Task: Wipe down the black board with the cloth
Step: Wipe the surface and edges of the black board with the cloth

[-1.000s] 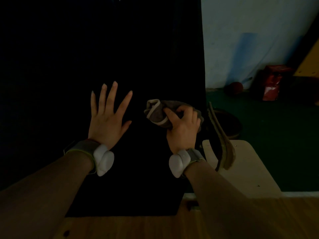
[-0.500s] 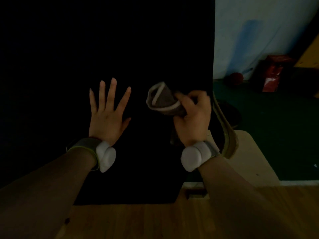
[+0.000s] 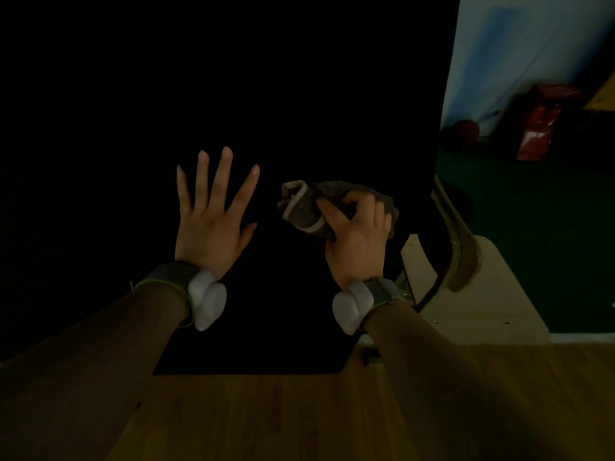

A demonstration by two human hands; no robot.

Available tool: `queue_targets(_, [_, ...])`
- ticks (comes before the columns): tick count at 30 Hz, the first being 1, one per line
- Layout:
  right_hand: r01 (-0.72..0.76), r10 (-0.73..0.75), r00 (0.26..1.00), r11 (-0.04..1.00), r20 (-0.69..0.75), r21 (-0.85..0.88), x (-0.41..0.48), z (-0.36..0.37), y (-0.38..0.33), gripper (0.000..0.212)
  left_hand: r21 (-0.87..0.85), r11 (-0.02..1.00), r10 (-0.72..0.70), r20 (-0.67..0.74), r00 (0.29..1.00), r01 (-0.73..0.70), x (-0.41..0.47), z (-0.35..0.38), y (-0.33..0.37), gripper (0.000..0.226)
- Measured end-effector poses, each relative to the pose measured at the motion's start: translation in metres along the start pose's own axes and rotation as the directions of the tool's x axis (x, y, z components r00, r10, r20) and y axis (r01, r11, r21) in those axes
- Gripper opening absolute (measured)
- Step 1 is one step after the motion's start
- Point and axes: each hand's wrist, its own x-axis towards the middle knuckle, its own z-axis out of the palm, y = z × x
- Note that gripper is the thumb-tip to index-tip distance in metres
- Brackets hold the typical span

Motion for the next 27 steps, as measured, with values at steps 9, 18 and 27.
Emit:
queue_targets(9, [0.111,-0.098,0.986,0.99,0.139,-0.09,-0.046,0.028,0.027,0.035,0.011,1.0,-0.001,0.044,0.999,0.001,-0.016,0.015,0.003,0.083])
queue_targets(18, [0.038,-0.037,0.999,0.998,-0.016,0.044,-0.023,0.005,0.011,0.033,0.02,1.0,-0.004,0.018,1.0,0.004,-0.017,0.019,0.002,0.079])
queue_targets(27, [0.011,-0.012,0.999,1.0,-0.041,-0.022,-0.015,0.017,0.001,0.034,0.026,1.0,0.005,0.0,1.0,-0.005,-0.015,0.024,0.0,0.073])
